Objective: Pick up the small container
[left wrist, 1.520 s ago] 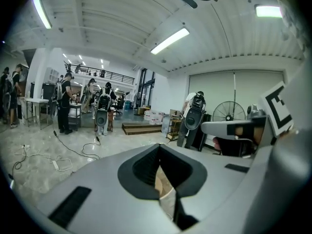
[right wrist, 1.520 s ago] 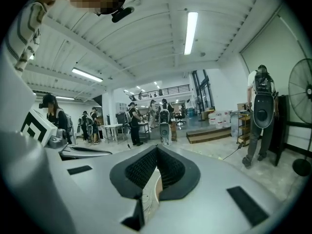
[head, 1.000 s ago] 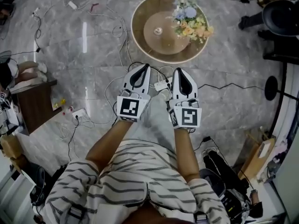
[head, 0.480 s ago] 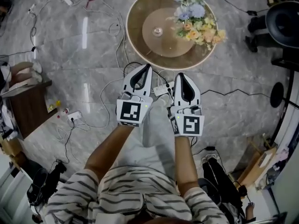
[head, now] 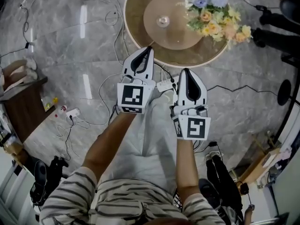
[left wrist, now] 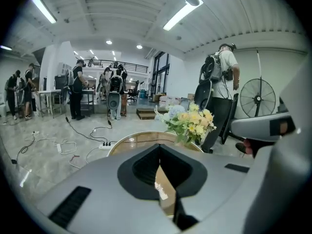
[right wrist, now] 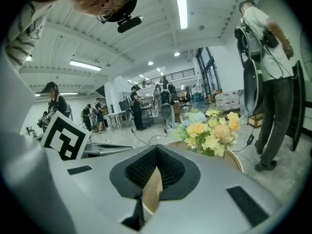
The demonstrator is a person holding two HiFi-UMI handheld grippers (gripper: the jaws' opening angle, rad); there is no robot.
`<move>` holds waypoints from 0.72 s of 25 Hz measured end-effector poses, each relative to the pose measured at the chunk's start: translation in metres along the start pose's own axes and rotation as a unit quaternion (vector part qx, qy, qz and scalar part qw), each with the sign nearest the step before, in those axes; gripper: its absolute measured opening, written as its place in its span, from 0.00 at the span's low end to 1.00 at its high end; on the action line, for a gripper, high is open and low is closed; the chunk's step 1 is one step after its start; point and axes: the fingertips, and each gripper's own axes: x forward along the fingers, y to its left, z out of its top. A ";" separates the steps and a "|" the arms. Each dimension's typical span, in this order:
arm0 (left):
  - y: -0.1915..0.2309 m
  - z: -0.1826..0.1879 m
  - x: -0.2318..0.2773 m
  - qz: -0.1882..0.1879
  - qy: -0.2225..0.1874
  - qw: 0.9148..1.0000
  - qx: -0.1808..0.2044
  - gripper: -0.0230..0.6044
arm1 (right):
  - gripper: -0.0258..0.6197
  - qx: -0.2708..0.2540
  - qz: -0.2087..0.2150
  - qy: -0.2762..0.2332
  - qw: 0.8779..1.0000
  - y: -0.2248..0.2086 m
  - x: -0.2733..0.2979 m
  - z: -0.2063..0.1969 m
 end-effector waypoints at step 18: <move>0.027 -0.097 0.128 -0.011 0.047 0.999 0.008 0.26 | 0.05 0.003 0.013 0.044 0.999 -0.022 0.054 -0.077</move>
